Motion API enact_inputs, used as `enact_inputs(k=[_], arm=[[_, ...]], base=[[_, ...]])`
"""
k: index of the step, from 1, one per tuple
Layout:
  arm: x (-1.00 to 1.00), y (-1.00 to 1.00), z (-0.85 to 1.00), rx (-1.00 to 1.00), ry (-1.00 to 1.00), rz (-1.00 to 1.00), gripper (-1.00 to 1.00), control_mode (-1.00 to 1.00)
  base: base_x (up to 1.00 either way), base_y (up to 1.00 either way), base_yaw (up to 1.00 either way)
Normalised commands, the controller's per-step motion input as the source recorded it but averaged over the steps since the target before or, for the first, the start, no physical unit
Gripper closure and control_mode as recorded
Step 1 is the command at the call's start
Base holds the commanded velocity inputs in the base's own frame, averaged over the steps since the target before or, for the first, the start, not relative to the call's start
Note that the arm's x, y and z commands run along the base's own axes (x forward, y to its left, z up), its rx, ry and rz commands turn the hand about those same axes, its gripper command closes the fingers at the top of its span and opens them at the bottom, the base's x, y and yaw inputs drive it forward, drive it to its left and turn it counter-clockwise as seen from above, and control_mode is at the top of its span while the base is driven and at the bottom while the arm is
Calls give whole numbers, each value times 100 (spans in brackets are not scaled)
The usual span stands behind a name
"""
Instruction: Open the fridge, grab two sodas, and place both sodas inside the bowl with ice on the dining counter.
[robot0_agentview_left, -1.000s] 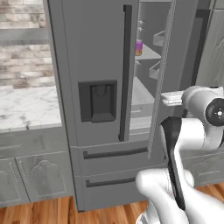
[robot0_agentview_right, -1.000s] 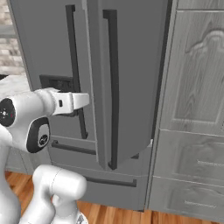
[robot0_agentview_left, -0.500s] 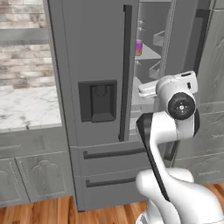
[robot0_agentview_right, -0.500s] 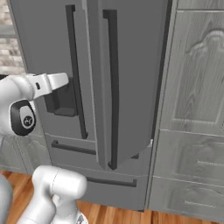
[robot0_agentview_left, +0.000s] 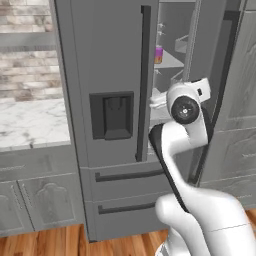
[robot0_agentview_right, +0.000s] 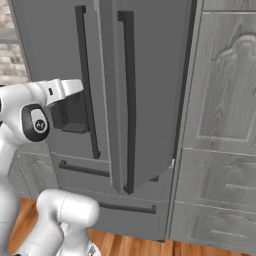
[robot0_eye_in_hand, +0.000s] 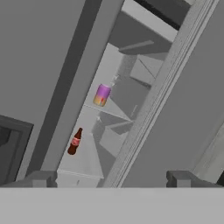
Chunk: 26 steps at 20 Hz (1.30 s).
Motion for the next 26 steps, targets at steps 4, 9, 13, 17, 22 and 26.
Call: enact_inputs(k=[4,9,13,17,22,26], arm=[[54,0,0,-6,7,0,-100,-100],[61,0,-6,-7,10,0,-100,-100],[66,1,-12,-7,12,0,-100,-100],[77,3,-16,-8,17,0,-100,-100],[70,0,-10,-6,13,0,-100,-100],[52,0,-7,-5,9,0,-100,-100]], base=[[0,0,0],[0,0,0],[0,0,0],[0,0,0],[0,0,0],[0,0,0]])
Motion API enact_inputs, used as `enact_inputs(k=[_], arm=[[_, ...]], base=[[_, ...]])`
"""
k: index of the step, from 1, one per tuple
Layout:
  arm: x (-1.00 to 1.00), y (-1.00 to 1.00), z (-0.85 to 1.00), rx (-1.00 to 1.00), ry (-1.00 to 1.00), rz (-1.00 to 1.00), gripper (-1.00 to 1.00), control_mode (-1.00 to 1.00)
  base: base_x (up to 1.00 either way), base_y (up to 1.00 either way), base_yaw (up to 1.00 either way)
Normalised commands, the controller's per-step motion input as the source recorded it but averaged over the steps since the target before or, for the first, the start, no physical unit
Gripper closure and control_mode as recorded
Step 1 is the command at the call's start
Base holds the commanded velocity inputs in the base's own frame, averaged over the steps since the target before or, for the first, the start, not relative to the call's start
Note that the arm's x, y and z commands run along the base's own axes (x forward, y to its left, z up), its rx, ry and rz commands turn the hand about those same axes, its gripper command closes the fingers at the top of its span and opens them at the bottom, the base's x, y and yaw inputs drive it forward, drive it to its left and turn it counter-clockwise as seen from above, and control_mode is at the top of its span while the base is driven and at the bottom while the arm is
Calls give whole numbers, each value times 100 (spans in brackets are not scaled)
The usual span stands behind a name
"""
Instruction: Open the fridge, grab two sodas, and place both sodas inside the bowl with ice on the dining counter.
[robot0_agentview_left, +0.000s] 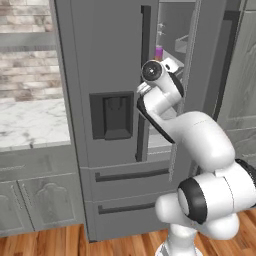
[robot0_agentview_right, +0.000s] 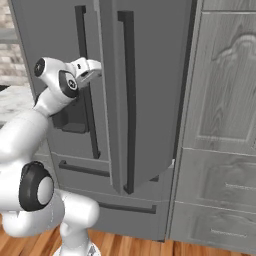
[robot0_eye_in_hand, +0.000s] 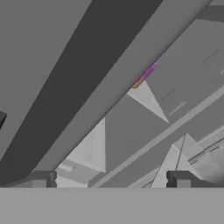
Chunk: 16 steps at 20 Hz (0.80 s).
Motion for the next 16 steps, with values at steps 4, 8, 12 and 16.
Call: enact_inputs(k=[4,8,12,16], arm=[[45,0,-14,-5,6,0,-100,-100],[20,-11,-9,-3,3,-1,-100,-100],[0,-36,-2,0,0,-4,-100,-100],[3,-40,-1,0,0,-3,-100,-100]], base=[[0,0,0],[0,0,0],[0,0,0],[0,0,0]])
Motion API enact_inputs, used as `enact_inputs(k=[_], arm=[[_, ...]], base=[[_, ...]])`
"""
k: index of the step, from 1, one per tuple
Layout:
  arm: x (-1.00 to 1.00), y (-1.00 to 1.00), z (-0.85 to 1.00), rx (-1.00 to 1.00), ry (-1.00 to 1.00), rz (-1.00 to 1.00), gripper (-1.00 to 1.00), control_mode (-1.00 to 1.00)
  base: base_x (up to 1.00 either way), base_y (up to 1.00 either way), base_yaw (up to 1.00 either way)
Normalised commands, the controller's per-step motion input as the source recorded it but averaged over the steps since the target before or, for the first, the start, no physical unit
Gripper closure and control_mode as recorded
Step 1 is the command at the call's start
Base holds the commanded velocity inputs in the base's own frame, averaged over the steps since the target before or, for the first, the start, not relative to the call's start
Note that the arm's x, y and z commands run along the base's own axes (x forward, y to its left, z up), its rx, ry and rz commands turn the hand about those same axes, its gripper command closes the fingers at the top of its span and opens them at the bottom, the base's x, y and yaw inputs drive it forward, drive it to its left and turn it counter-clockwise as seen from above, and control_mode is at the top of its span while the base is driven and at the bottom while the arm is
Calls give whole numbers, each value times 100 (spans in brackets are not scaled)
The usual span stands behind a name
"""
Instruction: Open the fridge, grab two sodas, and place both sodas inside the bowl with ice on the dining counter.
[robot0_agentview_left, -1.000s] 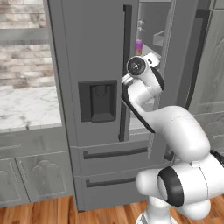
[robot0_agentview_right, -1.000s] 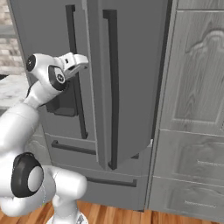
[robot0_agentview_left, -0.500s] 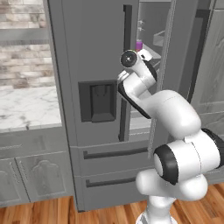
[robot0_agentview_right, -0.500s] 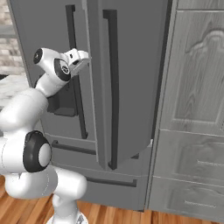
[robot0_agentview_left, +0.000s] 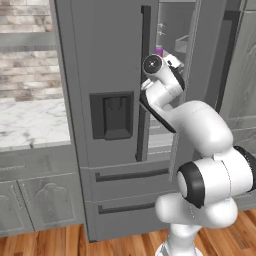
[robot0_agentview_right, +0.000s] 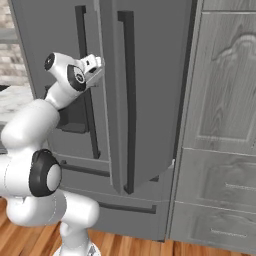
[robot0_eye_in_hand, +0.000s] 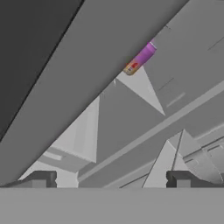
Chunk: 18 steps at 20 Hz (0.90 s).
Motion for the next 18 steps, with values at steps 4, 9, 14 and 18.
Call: enact_inputs(k=[4,9,14,18], arm=[[12,-41,0,0,3,-1,-100,-100],[-15,-49,1,0,1,-2,-100,-100],[-60,-44,7,0,-2,0,-100,-100],[-43,-59,17,1,0,-1,-100,-100]], base=[[0,0,0],[0,0,0],[0,0,0],[0,0,0]])
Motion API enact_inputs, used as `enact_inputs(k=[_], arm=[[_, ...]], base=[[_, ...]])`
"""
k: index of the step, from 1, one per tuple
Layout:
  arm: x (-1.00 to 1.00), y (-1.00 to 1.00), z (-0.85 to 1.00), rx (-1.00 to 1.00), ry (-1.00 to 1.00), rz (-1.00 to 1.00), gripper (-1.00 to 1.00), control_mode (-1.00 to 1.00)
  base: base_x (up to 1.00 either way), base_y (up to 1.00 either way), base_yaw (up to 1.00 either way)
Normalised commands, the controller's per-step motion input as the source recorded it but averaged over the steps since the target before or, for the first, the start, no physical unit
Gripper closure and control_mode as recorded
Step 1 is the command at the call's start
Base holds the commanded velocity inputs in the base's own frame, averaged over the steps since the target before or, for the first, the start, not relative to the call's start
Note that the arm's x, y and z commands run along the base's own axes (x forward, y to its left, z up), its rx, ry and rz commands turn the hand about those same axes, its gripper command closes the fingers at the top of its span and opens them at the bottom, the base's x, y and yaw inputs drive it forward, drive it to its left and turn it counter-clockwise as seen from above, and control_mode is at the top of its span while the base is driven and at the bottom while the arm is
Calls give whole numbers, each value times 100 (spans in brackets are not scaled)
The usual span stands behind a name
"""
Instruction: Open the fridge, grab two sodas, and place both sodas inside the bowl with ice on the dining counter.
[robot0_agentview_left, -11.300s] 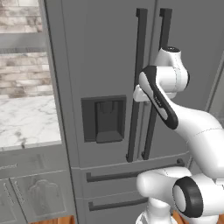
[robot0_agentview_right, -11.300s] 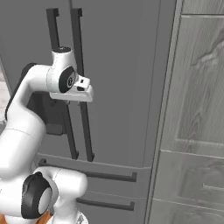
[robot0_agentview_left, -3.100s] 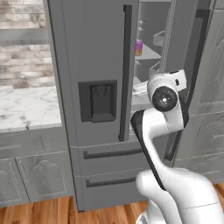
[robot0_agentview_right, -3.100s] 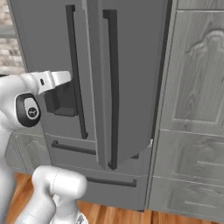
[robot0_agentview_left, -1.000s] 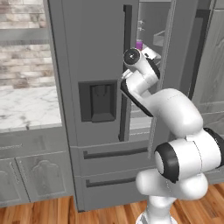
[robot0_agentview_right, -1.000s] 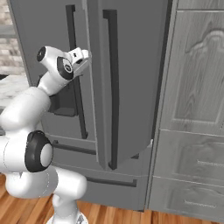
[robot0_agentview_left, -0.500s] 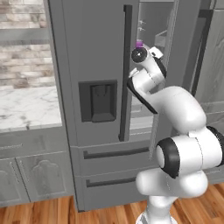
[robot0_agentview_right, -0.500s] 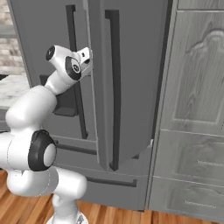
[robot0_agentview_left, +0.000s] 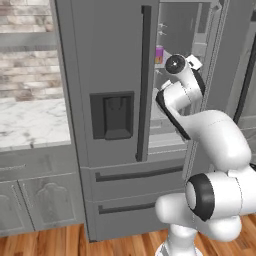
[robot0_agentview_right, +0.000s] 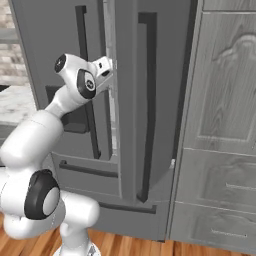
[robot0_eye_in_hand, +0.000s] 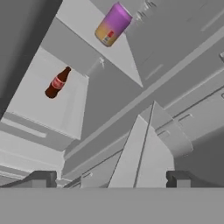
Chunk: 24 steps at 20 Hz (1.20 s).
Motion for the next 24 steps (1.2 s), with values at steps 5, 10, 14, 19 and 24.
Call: enact_inputs(k=[5,10,14,19,24], arm=[[-24,-75,18,4,0,-1,-100,-100],[-12,-88,17,7,0,0,-100,-100],[-4,-96,21,9,0,0,-100,-100],[-5,-100,24,10,1,0,-100,-100],[-10,-100,24,13,2,0,-100,-100]], base=[[0,0,0],[0,0,0],[0,0,0],[0,0,0],[0,0,0]])
